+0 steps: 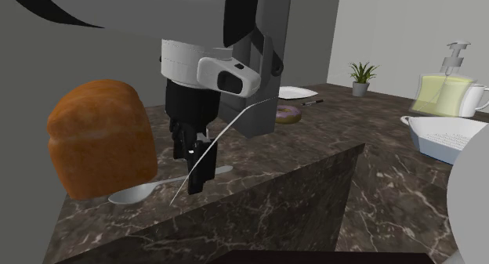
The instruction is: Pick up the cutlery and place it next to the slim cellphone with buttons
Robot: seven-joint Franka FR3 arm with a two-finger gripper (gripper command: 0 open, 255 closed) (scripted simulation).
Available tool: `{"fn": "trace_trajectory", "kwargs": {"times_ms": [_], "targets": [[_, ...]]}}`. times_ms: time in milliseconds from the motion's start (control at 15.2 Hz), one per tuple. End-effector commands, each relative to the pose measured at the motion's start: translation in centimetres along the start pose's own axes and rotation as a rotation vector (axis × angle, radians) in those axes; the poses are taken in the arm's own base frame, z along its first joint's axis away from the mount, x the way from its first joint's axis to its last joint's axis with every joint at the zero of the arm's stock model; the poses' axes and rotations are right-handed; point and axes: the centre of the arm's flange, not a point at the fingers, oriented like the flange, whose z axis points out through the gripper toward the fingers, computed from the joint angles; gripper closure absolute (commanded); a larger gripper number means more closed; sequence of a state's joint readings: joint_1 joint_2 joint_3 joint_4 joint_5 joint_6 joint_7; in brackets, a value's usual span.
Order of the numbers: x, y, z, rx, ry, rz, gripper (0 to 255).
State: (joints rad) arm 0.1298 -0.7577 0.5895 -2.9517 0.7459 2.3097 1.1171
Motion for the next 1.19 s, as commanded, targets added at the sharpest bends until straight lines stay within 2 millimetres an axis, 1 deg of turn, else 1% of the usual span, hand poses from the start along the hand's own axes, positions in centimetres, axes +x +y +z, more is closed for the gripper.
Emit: {"fn": "trace_trajectory", "kwargs": {"times_ms": [0,396,462,1056,1122], "targets": [[0.00,-0.02,0.39,0.001,0.000,0.000,0],[0.00,-0.03,0.38,0.001,0.000,0.000,0],[0.00,-0.03,0.38,0.001,0.000,0.000,255],[0.00,-0.03,0.39,0.001,0.000,0.000,255],[-0.08,-0.10,-0.13,0.001,0.000,0.000,255]]}}
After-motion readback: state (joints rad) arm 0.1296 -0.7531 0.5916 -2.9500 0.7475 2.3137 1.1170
